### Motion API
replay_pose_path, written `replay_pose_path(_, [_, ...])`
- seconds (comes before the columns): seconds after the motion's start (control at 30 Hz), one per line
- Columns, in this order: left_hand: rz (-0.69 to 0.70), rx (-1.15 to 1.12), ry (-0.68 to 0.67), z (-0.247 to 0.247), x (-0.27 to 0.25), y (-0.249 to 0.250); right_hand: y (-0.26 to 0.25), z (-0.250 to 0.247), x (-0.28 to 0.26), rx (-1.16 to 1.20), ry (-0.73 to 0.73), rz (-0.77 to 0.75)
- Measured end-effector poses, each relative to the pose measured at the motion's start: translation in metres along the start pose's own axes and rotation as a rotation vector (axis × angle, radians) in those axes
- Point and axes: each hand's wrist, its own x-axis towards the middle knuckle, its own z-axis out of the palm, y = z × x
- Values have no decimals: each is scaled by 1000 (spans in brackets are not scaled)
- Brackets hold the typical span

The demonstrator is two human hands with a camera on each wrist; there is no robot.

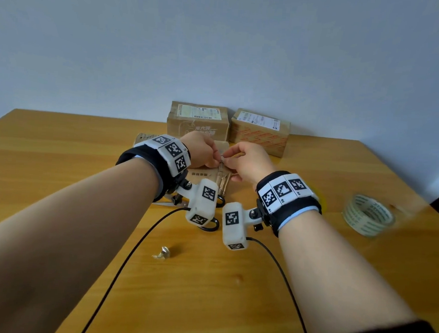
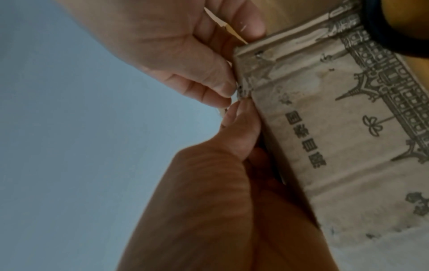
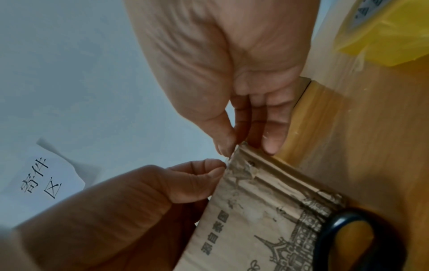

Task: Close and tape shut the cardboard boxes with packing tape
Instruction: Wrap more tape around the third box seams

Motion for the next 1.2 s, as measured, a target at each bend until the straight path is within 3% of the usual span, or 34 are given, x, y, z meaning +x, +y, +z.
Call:
replay_pose_path(0.2, [-23,121,-1,2,2,6,-4,8,6,-26,-32,105])
replay_pose_path(0.4, [-33,165,16,2,2,8,-3,7,1,6,-37,95])
replay_pose_path(0.63, [-1,-47,0,-6,-6,-4,1,-4,-17,121,12,106])
replay_pose_path(0.83, [84,-167,117,-17,-27,-3,-5,-11,-39,61,-10,152])
replay_pose_path(0.97, [76,-175,120,-25,-46,-9,-11,-10,-56,28,-74,139])
replay_pose_path(1.1, [53,-126,93,-26,-68,-22,-17,7,-72,-76,-237,142])
replay_pose_path(1.2, [-10,-83,59,-29,-81,-37,-18,18,-77,-123,-224,189])
